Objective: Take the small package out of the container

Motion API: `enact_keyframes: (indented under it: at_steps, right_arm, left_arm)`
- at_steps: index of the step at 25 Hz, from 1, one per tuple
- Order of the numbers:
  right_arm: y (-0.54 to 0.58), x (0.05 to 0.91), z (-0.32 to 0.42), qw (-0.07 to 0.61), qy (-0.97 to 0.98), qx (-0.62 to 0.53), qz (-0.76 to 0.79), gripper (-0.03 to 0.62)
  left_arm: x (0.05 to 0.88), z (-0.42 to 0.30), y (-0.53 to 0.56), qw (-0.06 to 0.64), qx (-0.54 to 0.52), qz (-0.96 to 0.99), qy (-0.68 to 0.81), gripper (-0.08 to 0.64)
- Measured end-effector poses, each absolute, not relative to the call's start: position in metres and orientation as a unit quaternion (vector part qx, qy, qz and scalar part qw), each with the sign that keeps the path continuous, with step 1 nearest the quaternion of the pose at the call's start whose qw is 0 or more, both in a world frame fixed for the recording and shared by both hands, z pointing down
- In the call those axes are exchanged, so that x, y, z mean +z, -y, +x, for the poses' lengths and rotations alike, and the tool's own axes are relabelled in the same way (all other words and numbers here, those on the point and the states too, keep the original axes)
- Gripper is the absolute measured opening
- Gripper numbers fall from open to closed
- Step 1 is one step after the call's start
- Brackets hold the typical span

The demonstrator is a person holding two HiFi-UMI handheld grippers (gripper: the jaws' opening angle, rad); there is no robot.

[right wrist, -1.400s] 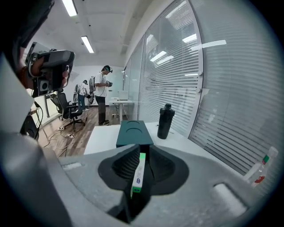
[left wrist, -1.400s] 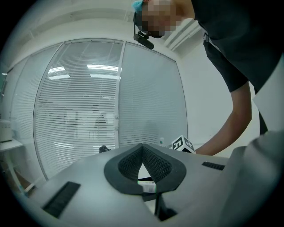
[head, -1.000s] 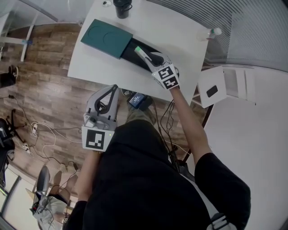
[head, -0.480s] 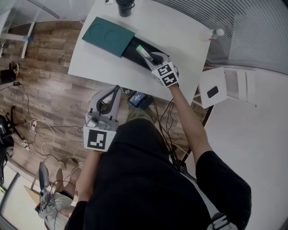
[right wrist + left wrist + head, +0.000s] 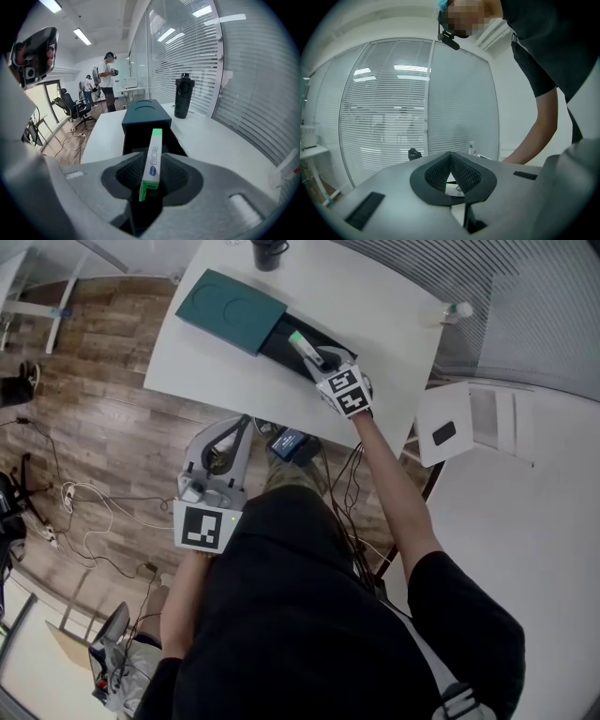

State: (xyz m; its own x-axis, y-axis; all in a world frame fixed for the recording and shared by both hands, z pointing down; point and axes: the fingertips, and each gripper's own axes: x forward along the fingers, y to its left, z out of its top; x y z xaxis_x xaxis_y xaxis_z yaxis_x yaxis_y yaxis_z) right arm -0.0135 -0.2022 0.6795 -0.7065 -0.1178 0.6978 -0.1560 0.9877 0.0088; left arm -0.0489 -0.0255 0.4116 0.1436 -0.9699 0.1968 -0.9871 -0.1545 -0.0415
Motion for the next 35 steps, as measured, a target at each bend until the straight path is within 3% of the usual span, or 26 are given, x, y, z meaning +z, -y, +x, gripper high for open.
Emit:
enact_keyframes:
  at_steps: [35]
  right_arm:
    - [0.2,0.711,-0.012,0.419,0.905,0.041,0.071,0.113]
  left_arm:
    - [0.421,-0.058,0.019,0.066,0.092,0.744,0.659,0.002]
